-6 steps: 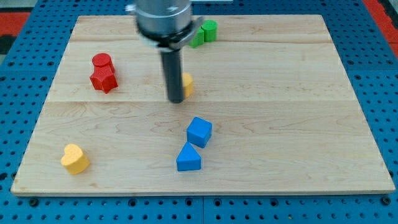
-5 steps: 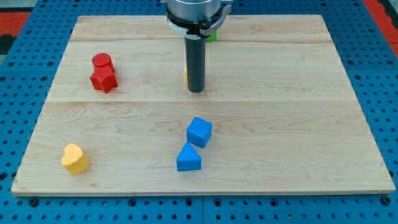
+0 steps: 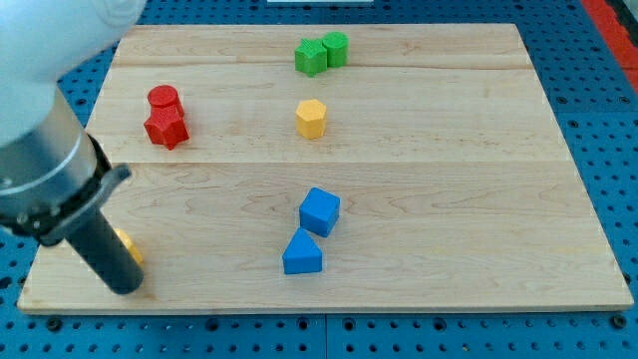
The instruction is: Move the yellow heart to the diagonal bottom right to the red star
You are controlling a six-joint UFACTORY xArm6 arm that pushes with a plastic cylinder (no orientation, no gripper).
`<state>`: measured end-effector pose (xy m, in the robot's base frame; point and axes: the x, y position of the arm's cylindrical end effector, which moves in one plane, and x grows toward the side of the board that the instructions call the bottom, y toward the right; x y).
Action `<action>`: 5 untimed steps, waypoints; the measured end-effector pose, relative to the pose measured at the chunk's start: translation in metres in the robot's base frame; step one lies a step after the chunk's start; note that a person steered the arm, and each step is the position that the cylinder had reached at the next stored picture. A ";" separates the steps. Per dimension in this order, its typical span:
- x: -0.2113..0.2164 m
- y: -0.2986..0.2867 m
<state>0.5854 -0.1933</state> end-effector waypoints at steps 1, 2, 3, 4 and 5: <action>-0.002 -0.033; -0.005 -0.058; -0.033 -0.029; -0.064 0.014; -0.099 0.061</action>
